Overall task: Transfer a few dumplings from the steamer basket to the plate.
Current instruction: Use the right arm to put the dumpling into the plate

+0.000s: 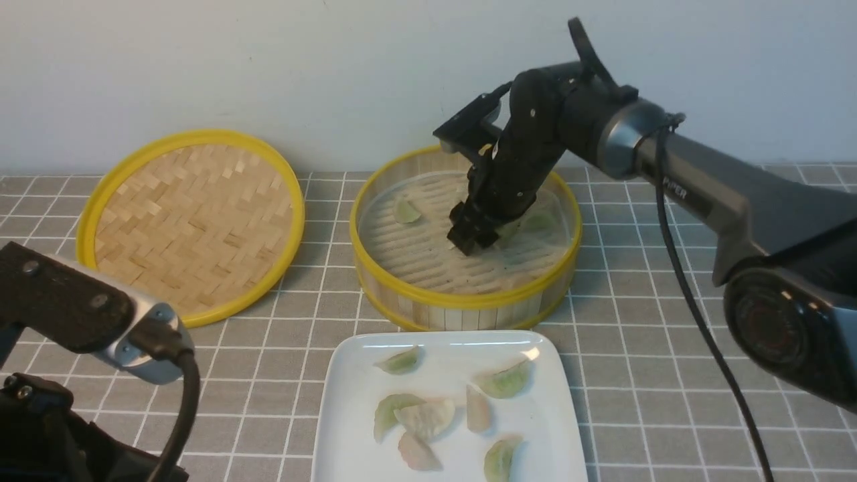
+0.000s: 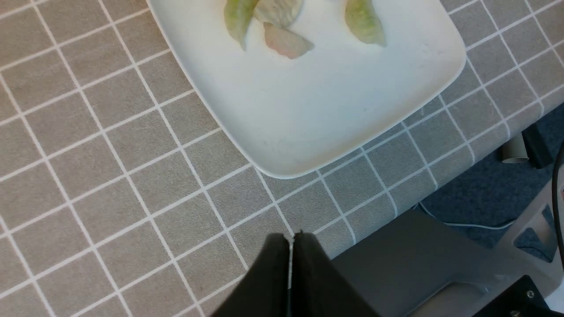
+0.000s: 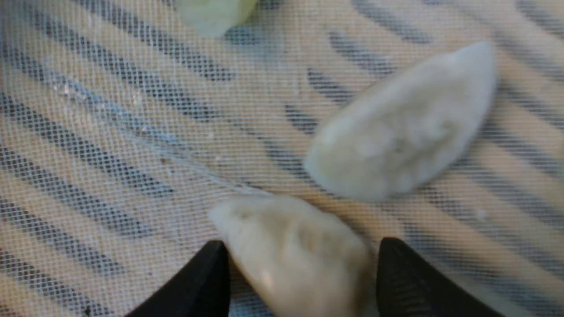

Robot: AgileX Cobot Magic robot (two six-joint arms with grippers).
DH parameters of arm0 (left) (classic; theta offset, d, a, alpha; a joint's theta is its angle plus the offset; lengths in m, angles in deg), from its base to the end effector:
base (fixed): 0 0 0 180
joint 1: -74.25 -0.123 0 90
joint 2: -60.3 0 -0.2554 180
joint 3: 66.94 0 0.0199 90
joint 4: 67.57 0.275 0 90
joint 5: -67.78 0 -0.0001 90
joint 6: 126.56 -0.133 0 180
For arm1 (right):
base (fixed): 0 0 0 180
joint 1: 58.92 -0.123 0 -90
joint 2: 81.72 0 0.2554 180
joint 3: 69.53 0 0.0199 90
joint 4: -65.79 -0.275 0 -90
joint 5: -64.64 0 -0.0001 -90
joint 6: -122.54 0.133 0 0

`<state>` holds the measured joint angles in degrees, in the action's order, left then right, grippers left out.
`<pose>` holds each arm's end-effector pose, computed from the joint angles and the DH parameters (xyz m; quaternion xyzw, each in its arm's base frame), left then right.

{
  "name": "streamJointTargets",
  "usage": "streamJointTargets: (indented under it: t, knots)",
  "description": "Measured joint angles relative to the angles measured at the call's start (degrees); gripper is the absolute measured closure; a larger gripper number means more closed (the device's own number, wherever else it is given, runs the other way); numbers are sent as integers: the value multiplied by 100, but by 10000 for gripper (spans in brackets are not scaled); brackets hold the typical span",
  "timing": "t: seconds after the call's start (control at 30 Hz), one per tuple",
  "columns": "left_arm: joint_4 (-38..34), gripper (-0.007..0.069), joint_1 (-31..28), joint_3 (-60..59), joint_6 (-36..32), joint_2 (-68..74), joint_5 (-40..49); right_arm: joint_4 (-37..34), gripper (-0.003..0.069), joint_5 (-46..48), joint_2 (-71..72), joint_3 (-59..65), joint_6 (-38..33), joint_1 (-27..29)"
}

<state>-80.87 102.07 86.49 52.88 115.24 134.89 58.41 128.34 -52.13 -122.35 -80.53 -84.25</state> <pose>0.1558 -0.1141 0.2820 0.2203 0.9306 -0.1750 0.2340 0.4815 0.2449 0.1075 -0.3865 0.9058 0.0648 0.1610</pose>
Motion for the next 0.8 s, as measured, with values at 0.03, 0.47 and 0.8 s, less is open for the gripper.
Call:
streamJointTargets:
  t: [0.03, 0.47, 0.8]
  knots:
    - [38, 629, 0, 0, 0, 0, 0, 0, 267, 0, -18, 0, -8, -1]
    - [102, 629, 0, 0, 6, 0, -13, 199, 408, 733, 273, -253, 420, -18]
    - [63, 629, 0, 0, 115, 0, -42, -529, 408, 757, 2230, 836, 844, -18]
